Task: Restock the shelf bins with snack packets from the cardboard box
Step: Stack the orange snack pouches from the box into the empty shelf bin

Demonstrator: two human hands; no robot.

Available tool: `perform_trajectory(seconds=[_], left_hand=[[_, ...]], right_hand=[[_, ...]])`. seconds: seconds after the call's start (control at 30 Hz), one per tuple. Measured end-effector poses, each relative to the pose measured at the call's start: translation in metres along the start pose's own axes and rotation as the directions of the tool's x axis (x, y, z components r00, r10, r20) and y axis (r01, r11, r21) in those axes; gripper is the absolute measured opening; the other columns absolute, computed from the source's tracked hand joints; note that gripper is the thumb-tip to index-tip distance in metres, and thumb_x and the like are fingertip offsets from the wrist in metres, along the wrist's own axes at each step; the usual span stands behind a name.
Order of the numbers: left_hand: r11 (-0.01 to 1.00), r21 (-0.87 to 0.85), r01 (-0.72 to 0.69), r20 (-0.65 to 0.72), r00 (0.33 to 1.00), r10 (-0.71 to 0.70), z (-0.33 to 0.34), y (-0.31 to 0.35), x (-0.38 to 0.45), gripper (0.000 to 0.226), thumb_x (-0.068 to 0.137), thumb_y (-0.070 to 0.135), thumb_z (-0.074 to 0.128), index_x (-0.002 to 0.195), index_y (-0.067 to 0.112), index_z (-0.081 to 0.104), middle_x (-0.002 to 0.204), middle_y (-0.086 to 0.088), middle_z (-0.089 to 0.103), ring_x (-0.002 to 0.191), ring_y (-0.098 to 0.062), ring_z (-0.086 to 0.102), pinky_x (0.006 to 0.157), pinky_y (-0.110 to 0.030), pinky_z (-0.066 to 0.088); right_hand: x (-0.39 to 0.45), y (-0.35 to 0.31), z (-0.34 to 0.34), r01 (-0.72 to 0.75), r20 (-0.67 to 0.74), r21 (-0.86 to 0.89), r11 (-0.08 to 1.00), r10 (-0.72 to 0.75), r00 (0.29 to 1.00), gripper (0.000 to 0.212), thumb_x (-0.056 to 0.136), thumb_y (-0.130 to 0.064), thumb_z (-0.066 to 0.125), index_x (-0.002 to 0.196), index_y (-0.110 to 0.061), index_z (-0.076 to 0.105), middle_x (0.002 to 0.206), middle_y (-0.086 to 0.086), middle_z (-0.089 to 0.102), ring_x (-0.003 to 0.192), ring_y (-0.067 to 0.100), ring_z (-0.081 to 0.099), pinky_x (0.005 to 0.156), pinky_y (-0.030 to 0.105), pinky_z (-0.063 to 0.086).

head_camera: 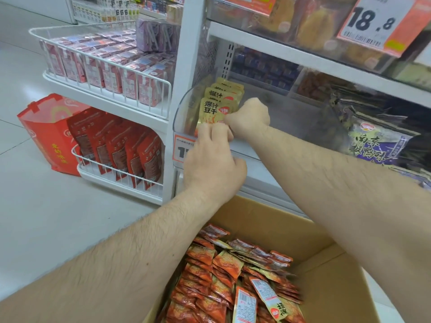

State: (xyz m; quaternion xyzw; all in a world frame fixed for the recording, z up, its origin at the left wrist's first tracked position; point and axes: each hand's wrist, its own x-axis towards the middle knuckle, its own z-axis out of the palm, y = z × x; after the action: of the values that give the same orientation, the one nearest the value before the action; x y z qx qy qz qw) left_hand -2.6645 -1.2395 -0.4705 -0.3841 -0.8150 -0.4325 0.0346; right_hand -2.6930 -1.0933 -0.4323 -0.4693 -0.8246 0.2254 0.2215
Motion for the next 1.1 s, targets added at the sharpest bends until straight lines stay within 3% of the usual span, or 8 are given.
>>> perform_trajectory(seconds=[0.2,0.3,0.47,0.6,0.7,0.8,0.97,1.1], left_hand=[[0.996,0.015,0.092,0.459,0.884,-0.088,0.020,-0.001,-0.025,0.013,0.080,0.026,0.055,0.088,0.028,0.045,0.078,0.006,0.054,0.077,-0.023,0.056,0.062,-0.033,0.040],[0.985,0.168,-0.047,0.669,0.739,-0.079,0.032,-0.005,-0.035,0.033,0.070,0.036,0.038,0.096,0.027,0.056,0.075,0.008,0.056,0.080,-0.026,0.061,0.066,-0.034,0.048],[0.982,0.189,-0.015,0.766,0.627,-0.138,0.044,-0.014,-0.057,0.016,0.085,0.026,0.064,0.098,0.027,0.054,0.090,0.009,0.060,0.088,-0.015,0.058,0.074,-0.026,0.044],[0.982,0.179,-0.063,0.839,0.531,-0.119,0.056,-0.013,-0.066,0.016,0.087,0.024,0.062,0.101,0.026,0.055,0.095,0.009,0.061,0.089,-0.014,0.059,0.075,-0.026,0.046],[0.981,0.156,-0.116,0.869,0.488,-0.081,0.060,-0.009,-0.068,0.018,0.089,0.025,0.062,0.105,0.025,0.054,0.098,0.009,0.060,0.092,-0.014,0.057,0.080,-0.026,0.047],[0.983,0.139,-0.122,0.888,0.454,-0.069,0.060,-0.008,-0.070,0.022,0.090,0.023,0.062,0.111,0.023,0.058,0.106,0.007,0.063,0.095,-0.013,0.060,0.082,-0.028,0.050],[0.977,0.149,-0.151,0.912,0.403,-0.077,0.060,-0.013,-0.072,0.028,0.089,0.023,0.062,0.118,0.024,0.061,0.107,0.008,0.063,0.097,-0.013,0.061,0.087,-0.031,0.054],[0.960,0.163,-0.226,0.928,0.367,-0.071,0.065,-0.016,-0.075,0.048,0.085,0.031,0.069,0.130,0.025,0.054,0.126,0.005,0.058,0.112,-0.017,0.057,0.097,-0.035,0.050]], right_hand=[[-0.095,0.053,-0.026,0.656,-0.497,0.079,0.751,-0.540,0.679,0.013,0.080,-0.022,0.062,0.070,-0.014,0.063,0.058,-0.012,0.047,0.055,0.012,0.048,0.056,0.027,0.041],[-0.138,0.099,-0.011,0.639,-0.520,0.191,0.745,-0.475,0.710,0.015,0.077,-0.023,0.060,0.065,-0.015,0.062,0.050,-0.012,0.040,0.048,0.006,0.039,0.052,0.024,0.036],[-0.192,0.215,0.040,-0.040,0.104,0.090,0.995,0.031,0.994,0.018,0.078,-0.023,0.065,0.065,-0.023,0.053,0.057,-0.009,0.053,0.060,0.007,0.054,0.059,0.026,0.041],[-0.225,0.272,0.085,-0.127,0.605,-0.468,0.874,0.422,0.676,0.055,0.075,-0.067,0.064,0.062,-0.016,0.048,0.062,0.001,0.053,0.061,0.022,0.056,0.052,0.028,0.038],[-0.247,0.283,0.108,-0.146,0.633,-0.566,0.812,0.541,0.554,0.066,0.068,-0.077,0.068,0.084,-0.014,0.056,0.078,0.000,0.059,0.078,0.021,0.061,0.057,0.028,0.041],[-0.255,0.288,0.119,-0.247,0.569,-0.549,0.798,0.574,0.589,0.073,0.067,-0.057,0.081,0.115,-0.012,0.050,0.093,-0.001,0.058,0.089,0.021,0.064,0.063,0.029,0.046],[-0.240,0.273,0.090,0.030,0.634,-0.588,0.809,0.437,0.639,0.018,0.086,-0.014,0.059,0.104,-0.011,0.059,0.104,0.009,0.065,0.102,0.027,0.066,0.069,0.029,0.049],[-0.203,0.238,0.034,0.261,0.739,-0.502,0.824,0.252,0.625,0.018,0.084,-0.005,0.052,0.093,-0.015,0.064,0.087,0.004,0.062,0.089,0.027,0.062,0.065,0.029,0.044]])
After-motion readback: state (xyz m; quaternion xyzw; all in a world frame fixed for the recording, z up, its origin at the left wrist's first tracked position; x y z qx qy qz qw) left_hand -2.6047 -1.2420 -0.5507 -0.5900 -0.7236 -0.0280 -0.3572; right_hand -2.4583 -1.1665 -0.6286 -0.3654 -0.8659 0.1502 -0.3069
